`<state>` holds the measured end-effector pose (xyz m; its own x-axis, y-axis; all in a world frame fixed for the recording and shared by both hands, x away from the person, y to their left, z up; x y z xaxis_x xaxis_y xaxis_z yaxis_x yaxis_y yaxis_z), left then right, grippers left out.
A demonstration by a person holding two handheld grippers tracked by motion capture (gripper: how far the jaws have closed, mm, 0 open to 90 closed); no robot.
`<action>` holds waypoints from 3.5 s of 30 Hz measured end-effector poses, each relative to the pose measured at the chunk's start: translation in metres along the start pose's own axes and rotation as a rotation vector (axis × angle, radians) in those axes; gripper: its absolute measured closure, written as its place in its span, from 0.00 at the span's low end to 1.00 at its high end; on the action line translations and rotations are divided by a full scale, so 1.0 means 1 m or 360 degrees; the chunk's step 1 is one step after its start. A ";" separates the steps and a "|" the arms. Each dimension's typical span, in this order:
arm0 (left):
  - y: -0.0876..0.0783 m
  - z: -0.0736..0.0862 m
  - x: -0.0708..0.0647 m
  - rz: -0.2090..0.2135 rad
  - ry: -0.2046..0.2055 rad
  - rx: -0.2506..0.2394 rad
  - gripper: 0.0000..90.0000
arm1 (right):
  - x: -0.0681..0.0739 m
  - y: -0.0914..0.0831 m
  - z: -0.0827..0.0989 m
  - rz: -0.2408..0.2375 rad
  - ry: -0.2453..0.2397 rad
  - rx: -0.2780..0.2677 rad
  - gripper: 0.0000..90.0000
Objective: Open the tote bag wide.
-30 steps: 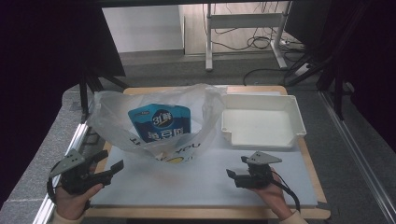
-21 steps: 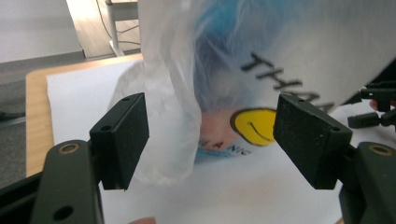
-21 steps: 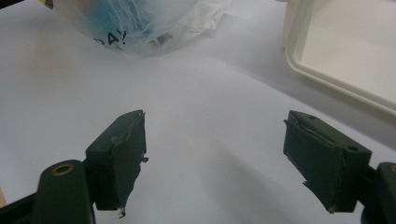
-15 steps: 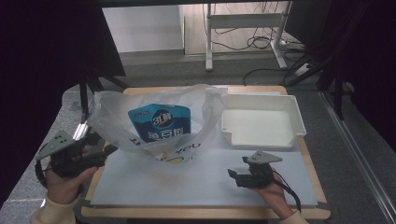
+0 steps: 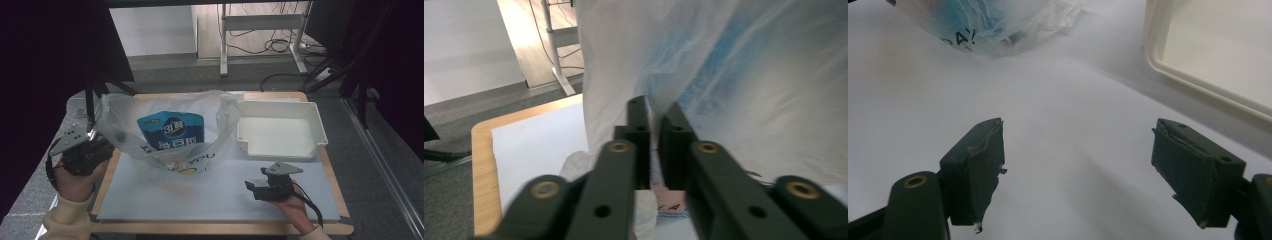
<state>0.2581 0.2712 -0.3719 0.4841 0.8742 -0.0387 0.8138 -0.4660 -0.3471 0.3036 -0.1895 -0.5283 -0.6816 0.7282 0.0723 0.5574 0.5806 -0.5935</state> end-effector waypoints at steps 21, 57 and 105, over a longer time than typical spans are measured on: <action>0.005 0.004 0.010 0.0016 -0.0052 -0.0029 1.00 | 0.002 -0.014 -0.022 0.0020 -0.0056 -0.0100 0.28; 0.008 0.007 0.020 0.0027 -0.0097 -0.0026 1.00 | 0.059 -0.025 -0.202 -0.0264 -0.0366 -0.0456 0.61; 0.036 0.056 0.039 0.0021 -0.0214 0.0195 1.00 | 0.034 0.045 -0.150 -0.0174 -0.0219 -0.0347 0.98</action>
<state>0.2886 0.2961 -0.4388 0.4405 0.8823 -0.1658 0.7586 -0.4646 -0.4568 0.3767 -0.0844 -0.4325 -0.7929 0.6093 0.0082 0.5557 0.7285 -0.4007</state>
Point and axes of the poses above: each handheld gripper's, and its own axes: y roughly forward along the jaws, z roughly out of its underside, x roughly to its left, the point moved 3 cm from there along y, roughly forward along the jaws, and after that the axes turned 1 degree about y, right-handed, at the moved point
